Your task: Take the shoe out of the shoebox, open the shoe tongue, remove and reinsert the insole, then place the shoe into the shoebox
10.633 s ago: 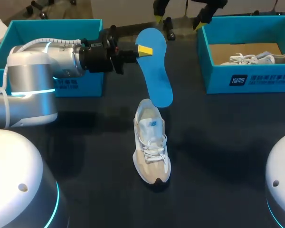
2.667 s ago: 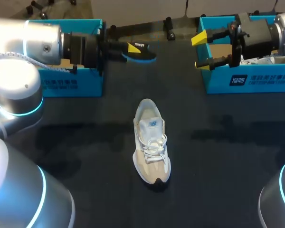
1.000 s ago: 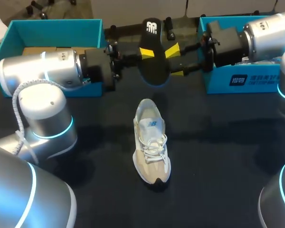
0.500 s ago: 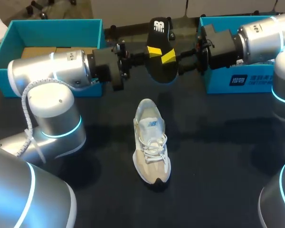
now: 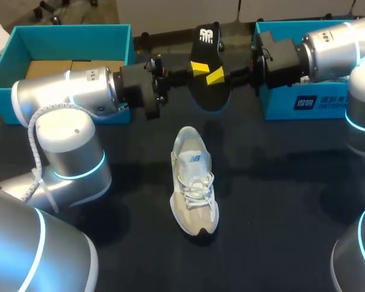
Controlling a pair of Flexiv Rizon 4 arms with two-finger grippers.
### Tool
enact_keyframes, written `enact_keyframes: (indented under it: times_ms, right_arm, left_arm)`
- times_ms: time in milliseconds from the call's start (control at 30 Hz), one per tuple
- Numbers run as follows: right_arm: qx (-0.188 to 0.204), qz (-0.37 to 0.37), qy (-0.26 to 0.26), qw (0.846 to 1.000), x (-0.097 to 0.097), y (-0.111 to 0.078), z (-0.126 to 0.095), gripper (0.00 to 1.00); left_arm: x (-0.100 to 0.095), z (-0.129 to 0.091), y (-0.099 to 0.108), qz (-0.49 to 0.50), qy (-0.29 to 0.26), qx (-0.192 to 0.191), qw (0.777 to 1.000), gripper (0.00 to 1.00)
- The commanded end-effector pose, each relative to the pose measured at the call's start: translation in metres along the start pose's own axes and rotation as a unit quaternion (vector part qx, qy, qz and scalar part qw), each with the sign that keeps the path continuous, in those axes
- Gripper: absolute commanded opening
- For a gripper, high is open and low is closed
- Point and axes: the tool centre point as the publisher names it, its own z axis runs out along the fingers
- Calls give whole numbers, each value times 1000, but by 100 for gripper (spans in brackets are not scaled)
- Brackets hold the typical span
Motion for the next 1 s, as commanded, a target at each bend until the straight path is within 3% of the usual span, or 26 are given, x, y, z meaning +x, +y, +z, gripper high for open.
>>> enact_keyframes:
  times_ms: [33, 200, 267, 300, 767, 1000]
  right_arm:
    - [1, 0, 0, 1000, -1, 2, 2, 0]
    - [1, -3, -1, 1000, -1, 2, -1, 0]
    - [-2, -7, 0, 1000, -1, 2, -1, 0]
    - [-3, -11, 1, 1000, -1, 2, -1, 0]
    - [-31, -48, 5, 998, -9, 6, -7, 0]
    - [-76, -110, 25, 991, -8, 10, -7, 0]
  left_arm:
    - [-2, 0, -4, 1, -2, 0, 1000, 0]
    - [0, 1, -5, 0, 2, 0, 1000, 0]
    - [0, 1, -6, -1, 6, -1, 1000, 80]
    - [0, 1, -6, -4, 8, -1, 1000, 100]
    - [3, -32, 6, -73, 64, -14, 995, 100]
    - [10, -52, 16, -149, 91, -21, 984, 100]
